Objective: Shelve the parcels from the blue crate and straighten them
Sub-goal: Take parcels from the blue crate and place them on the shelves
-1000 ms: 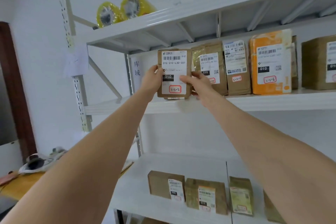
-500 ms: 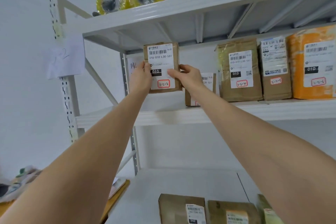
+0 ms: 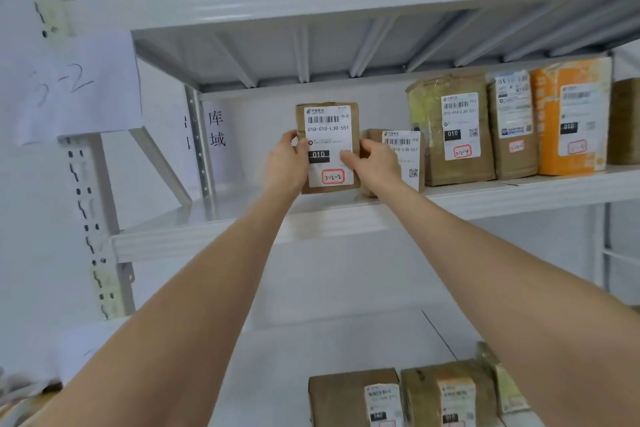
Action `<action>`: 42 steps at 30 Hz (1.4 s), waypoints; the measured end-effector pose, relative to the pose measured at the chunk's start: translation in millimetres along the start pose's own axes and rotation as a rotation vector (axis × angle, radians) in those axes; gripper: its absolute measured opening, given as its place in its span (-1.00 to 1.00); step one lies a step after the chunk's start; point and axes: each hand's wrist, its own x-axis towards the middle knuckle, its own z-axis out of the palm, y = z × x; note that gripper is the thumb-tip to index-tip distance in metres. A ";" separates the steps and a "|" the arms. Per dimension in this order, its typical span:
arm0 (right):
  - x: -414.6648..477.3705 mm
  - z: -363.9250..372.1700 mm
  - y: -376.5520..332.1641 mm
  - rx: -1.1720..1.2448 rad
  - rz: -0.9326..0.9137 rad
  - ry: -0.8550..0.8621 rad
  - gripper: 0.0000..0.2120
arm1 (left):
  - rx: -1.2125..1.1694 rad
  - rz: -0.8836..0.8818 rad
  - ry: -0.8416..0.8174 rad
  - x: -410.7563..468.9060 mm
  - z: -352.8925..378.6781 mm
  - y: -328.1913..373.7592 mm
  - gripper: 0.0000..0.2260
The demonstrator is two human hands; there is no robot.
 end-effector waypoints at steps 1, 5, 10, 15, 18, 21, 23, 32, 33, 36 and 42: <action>-2.5 1.5 0.0 -0.027 0.005 0.009 -0.76 | -0.002 0.004 -0.012 -0.5 0.7 -0.2 -0.67; -11.3 0.7 -0.4 -0.091 0.024 0.025 -0.80 | -0.029 0.007 -0.052 -1.2 3.7 -1.0 -0.67; -15.4 4.5 -1.5 -0.180 0.042 0.041 -0.81 | -0.032 -0.037 -0.110 -4.3 8.3 -2.2 -0.67; -21.8 14.3 0.3 -0.265 0.017 0.006 -0.64 | 0.016 -0.086 -0.127 -4.9 6.2 -10.1 -0.68; -20.5 17.1 0.3 -0.316 0.015 0.018 -0.61 | 0.034 -0.084 -0.155 -7.9 4.3 -7.3 -0.68; -18.5 16.6 -0.3 -0.349 0.019 0.019 -0.55 | -0.003 -0.097 -0.188 -8.3 2.1 -8.1 -0.64; -18.3 15.2 -1.3 -0.382 0.029 0.003 -0.51 | 0.001 -0.105 -0.208 -9.3 -1.8 -7.9 -0.61; -2.6 1.8 -32.4 -0.591 -0.236 0.089 -0.03 | 0.417 0.314 -0.109 10.3 -28.2 17.8 -0.30; 0.7 1.3 -35.7 -0.631 -0.265 0.055 0.00 | 0.481 0.367 -0.116 13.1 -29.4 21.0 -0.28; 8.4 -0.5 -43.6 -0.757 -0.314 -0.069 0.07 | 0.612 0.428 -0.156 19.3 -30.6 28.7 -0.24; 6.7 3.0 -38.2 -0.872 -0.420 -0.051 -0.06 | 0.725 0.442 -0.262 21.5 -24.0 31.4 -0.24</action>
